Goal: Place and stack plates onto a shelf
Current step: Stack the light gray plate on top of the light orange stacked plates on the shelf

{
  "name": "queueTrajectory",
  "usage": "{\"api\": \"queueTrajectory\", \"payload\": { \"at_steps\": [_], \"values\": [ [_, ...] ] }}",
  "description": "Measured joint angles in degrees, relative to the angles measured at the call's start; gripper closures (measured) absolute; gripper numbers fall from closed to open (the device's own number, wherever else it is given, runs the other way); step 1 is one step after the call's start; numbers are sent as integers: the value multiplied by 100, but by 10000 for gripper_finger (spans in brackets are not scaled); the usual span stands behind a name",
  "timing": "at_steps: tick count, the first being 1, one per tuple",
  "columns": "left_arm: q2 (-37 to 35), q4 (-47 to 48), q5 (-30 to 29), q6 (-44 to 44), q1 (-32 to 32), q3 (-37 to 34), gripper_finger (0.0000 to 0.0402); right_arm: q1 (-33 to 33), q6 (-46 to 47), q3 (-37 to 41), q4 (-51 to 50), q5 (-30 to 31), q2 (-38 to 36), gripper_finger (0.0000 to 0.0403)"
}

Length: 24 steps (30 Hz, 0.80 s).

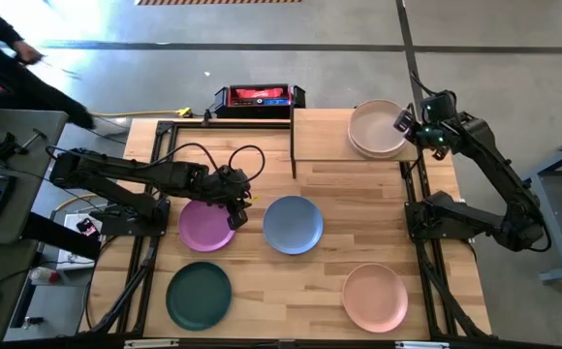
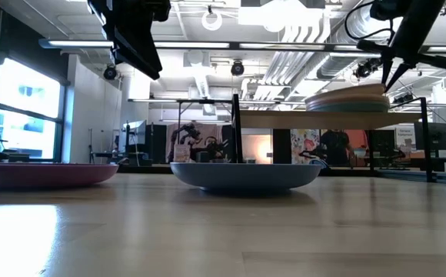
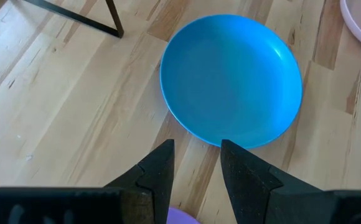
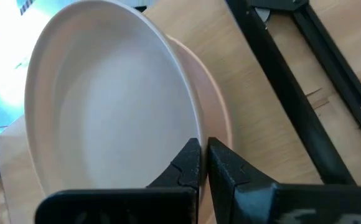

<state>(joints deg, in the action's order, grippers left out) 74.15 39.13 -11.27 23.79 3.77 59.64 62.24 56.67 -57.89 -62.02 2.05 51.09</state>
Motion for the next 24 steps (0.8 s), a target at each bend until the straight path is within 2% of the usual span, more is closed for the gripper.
{"api": "queueTrajectory", "payload": {
  "at_steps": [24],
  "values": [
    [0,0,0,2,0,0,282,0,-19,0,-83,68,347,402]
  ]
}}
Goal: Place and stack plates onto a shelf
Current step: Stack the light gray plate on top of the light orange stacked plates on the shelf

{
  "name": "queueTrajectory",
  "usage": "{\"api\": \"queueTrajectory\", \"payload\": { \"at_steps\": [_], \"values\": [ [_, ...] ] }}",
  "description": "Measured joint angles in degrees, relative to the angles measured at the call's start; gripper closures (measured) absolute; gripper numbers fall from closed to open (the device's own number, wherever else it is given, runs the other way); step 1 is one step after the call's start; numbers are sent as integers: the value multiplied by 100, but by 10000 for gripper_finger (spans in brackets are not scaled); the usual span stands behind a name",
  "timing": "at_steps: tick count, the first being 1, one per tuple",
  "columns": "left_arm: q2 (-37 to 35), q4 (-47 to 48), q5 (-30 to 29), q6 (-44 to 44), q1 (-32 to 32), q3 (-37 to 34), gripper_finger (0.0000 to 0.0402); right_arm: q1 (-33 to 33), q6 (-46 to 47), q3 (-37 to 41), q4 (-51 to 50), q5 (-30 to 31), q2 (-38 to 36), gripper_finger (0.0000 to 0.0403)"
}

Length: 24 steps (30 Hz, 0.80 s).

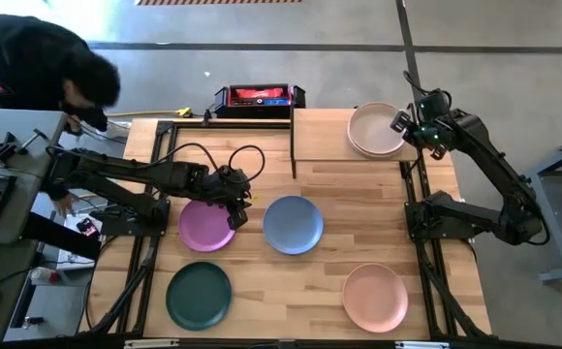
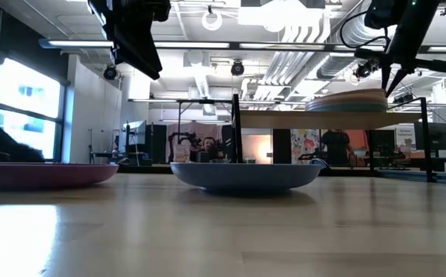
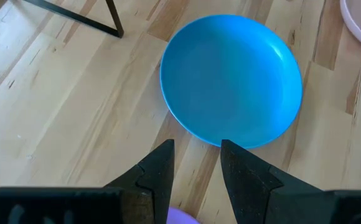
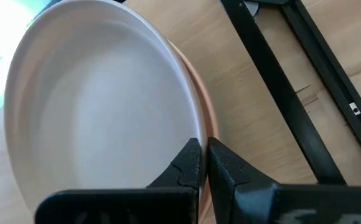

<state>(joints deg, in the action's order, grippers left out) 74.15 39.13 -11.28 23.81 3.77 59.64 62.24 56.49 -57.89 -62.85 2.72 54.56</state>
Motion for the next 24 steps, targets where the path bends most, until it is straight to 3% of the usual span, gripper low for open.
{"api": "queueTrajectory", "payload": {
  "at_steps": [15,24],
  "values": [
    [0,0,1,0,0,0,282,2,-114,-2,-85,179,9,394],
    [0,-2,1,0,0,0,282,2,-420,-1,47,129,-37,268]
  ]
}}
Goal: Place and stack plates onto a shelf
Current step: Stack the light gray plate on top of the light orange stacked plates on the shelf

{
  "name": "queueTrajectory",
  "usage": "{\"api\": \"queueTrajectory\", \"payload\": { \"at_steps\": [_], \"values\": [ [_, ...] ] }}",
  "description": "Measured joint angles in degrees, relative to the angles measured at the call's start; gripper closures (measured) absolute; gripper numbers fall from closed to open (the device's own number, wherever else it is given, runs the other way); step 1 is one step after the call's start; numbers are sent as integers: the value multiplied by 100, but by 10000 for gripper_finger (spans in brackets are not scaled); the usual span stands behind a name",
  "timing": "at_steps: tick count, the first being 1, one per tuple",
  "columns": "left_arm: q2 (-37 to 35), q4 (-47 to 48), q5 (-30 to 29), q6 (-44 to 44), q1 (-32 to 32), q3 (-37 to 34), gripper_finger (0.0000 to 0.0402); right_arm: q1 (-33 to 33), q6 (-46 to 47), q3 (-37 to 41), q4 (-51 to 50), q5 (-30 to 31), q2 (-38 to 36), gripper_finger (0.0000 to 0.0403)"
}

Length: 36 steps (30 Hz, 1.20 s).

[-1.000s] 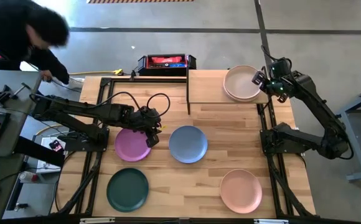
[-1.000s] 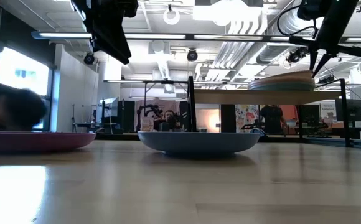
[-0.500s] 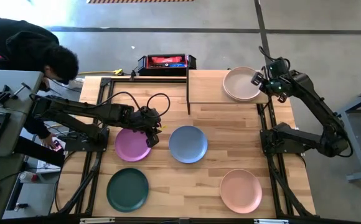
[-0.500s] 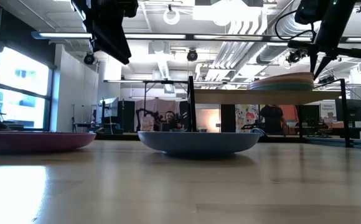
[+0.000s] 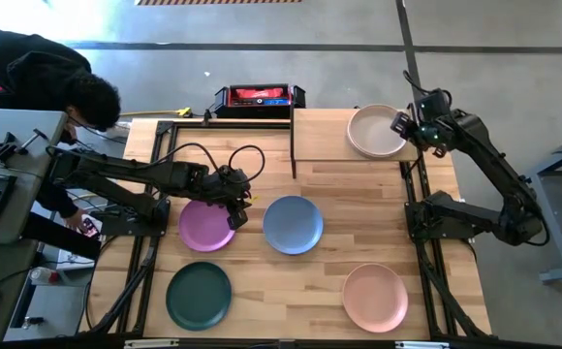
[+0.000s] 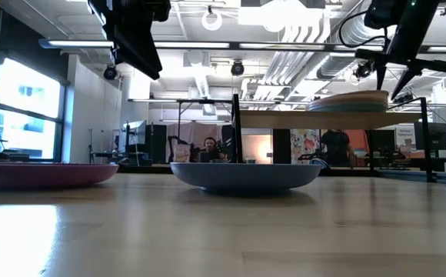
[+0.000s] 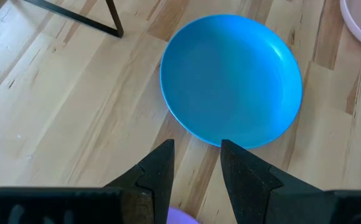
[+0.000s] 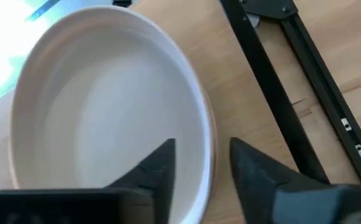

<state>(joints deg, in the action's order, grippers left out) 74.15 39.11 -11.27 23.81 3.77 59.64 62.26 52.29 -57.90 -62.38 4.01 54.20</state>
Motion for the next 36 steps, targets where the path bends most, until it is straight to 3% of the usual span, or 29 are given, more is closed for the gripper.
{"api": "queueTrajectory", "payload": {
  "at_steps": [4,8,12,25,36],
  "values": [
    [0,0,0,-1,0,0,282,0,-300,-65,0,-18,-208,216],
    [0,0,0,0,0,0,282,0,-614,-141,-19,-123,-421,200],
    [0,0,0,0,0,0,282,0,-1011,-141,-246,-216,-492,204],
    [0,1,0,-1,0,0,282,0,-1935,-141,-673,779,-409,247],
    [0,0,0,0,0,0,282,-4,-2020,-141,-574,782,-50,249]
  ]
}}
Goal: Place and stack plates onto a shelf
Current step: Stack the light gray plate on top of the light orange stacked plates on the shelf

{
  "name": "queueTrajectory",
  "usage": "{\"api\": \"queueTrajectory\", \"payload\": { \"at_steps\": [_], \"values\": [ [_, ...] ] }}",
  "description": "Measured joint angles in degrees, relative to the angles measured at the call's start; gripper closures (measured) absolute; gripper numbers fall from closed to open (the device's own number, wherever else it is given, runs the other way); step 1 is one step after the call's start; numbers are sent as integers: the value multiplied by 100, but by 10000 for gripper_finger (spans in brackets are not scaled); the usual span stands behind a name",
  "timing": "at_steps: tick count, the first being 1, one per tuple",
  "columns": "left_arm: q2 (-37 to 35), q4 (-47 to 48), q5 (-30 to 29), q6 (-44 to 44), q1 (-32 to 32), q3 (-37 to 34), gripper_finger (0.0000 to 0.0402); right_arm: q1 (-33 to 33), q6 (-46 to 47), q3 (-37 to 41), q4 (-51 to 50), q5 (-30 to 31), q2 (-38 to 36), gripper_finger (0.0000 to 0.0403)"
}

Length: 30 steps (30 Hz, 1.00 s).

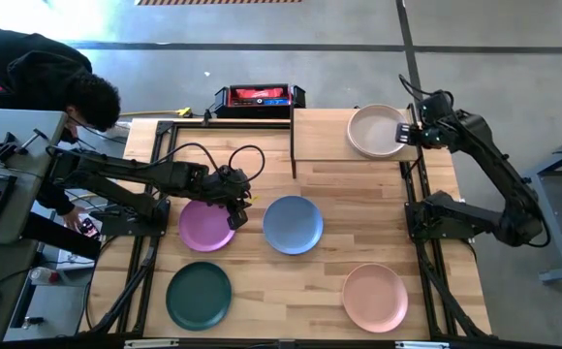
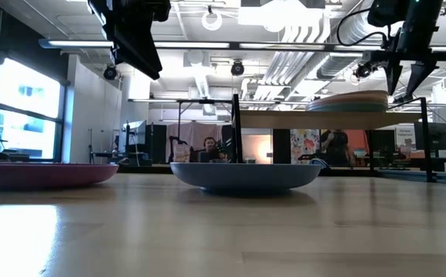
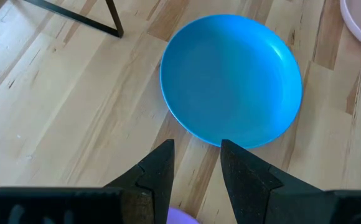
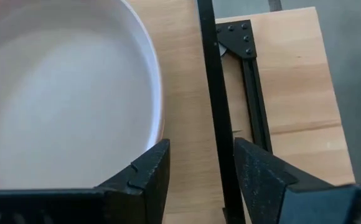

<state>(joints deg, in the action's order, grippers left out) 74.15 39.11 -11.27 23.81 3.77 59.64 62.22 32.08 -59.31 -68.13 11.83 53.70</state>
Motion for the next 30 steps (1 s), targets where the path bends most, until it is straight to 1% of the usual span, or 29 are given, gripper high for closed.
{"api": "queueTrajectory", "payload": {
  "at_steps": [5,10,15,20,24,30],
  "values": [
    [0,1,0,0,0,0,282,0,21,0,62,0,53,249],
    [0,2,0,0,0,0,282,0,0,0,58,-177,71,249],
    [0,0,-1,0,0,0,282,0,-61,0,6,-187,71,249],
    [0,-4,-234,-2,0,0,282,0,-151,0,-73,-179,9,249],
    [0,-4,-240,0,0,0,282,0,-164,1,-71,-195,-103,249],
    [-2,-7,-240,0,0,0,282,-1,-725,2,-41,-394,-117,249]
  ]
}}
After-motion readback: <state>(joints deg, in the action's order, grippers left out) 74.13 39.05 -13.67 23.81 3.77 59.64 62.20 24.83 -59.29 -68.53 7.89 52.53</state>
